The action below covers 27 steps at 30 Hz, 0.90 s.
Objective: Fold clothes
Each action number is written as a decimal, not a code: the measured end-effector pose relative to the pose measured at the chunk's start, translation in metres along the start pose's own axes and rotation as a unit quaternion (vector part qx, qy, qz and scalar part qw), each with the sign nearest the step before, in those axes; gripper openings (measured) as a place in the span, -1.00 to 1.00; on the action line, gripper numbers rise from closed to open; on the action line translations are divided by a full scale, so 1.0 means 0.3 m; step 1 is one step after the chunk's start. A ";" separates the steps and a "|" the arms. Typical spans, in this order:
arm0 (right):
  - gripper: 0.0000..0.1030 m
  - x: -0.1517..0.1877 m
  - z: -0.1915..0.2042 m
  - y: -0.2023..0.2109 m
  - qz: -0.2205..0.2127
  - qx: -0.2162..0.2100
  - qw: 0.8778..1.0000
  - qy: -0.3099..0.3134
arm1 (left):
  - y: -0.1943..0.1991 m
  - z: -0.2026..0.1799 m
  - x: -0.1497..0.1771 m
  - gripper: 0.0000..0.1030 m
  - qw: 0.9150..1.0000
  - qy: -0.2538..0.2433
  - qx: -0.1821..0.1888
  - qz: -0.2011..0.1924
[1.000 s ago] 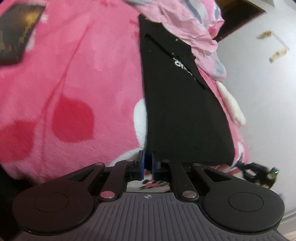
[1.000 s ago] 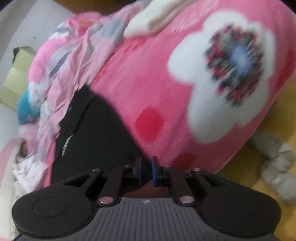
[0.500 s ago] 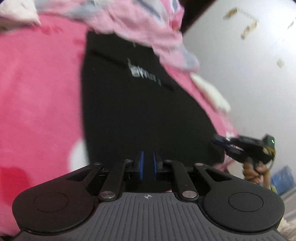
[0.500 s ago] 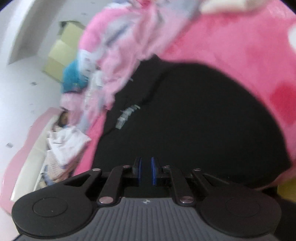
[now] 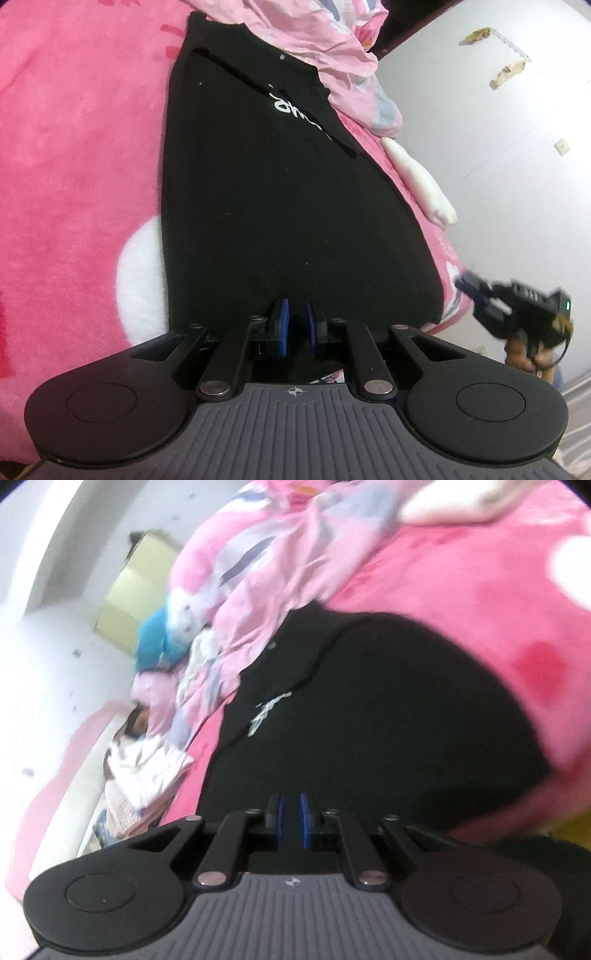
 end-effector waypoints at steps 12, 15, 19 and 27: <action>-0.73 0.288 -0.010 -0.243 0.142 -0.041 0.987 -0.069 | 0.012 0.004 0.034 -0.75 0.999 -0.029 0.005 -0.020; -0.72 0.360 0.062 -0.254 0.166 -0.024 0.985 -0.044 | 0.016 0.008 0.036 -0.74 0.999 -0.037 0.015 -0.017; -0.69 0.286 0.190 -0.253 0.128 0.011 0.991 0.027 | 0.016 0.011 0.038 -0.73 0.998 -0.047 0.024 -0.016; -0.67 0.226 0.288 -0.430 0.151 0.023 0.985 0.075 | 0.014 0.005 0.038 -0.73 0.998 -0.057 0.023 -0.014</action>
Point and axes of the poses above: each gripper's, at about its wrist camera, not at the fingertips, and y roughly against the way its jaws point, z to its left, x to its underside, the point moved 7 cm from there along -y, roughly the way its jaws point, and after that the axes turned 14 degrees about z, right-handed, at the moved point
